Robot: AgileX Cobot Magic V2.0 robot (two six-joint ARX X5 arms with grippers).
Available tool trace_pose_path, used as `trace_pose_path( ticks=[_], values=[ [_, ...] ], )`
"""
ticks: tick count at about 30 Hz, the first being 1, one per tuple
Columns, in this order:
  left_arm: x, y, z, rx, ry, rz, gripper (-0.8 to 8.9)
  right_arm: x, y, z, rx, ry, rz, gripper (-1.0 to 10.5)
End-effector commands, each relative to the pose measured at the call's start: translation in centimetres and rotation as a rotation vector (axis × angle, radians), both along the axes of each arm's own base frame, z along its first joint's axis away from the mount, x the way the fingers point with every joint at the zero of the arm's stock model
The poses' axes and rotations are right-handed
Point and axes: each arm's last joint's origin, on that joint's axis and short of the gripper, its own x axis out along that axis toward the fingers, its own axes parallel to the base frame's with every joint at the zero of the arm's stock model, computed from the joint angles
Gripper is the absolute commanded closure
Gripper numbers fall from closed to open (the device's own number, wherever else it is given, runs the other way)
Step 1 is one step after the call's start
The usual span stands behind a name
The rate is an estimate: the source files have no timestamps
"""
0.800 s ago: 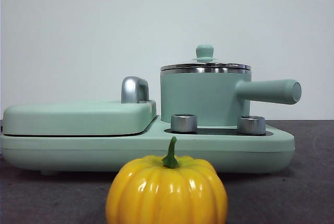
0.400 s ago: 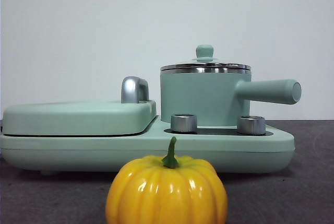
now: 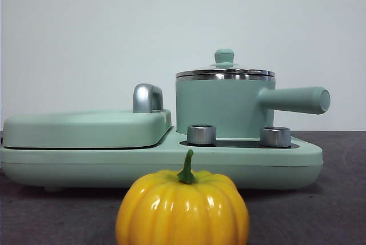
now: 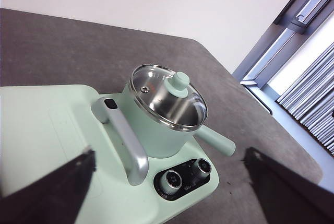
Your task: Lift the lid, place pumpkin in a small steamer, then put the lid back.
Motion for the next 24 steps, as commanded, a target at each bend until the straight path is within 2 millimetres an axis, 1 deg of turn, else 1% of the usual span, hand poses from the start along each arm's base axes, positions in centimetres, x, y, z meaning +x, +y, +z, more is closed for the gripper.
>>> trace_pose_path(
  ticks=[1,5,11,14,17,24],
  values=[
    [0.7,-0.2,0.7,-0.009,0.009,-0.013,3.08,-0.1,0.0,0.5,-0.005,-0.029,0.003,4.5],
    [2.2,-0.9,1.0,-0.001,0.050,-0.043,3.08,-0.1,0.0,0.5,-0.005,-0.029,0.003,4.5],
    [5.5,-3.1,2.3,0.035,0.088,-0.134,3.08,-0.1,0.0,0.5,-0.005,-0.029,0.003,4.5],
    [7.4,-4.8,3.0,0.068,0.101,-0.182,3.08,-0.1,0.0,0.5,-0.005,-0.029,0.004,4.5],
    [9.1,-6.8,3.7,0.117,0.103,-0.216,3.08,-0.1,0.0,0.5,-0.005,-0.028,0.003,4.5],
    [12.7,-12.6,5.2,0.298,0.070,-0.257,3.08,-0.1,0.0,0.5,-0.005,-0.029,0.003,4.5]
  ],
)
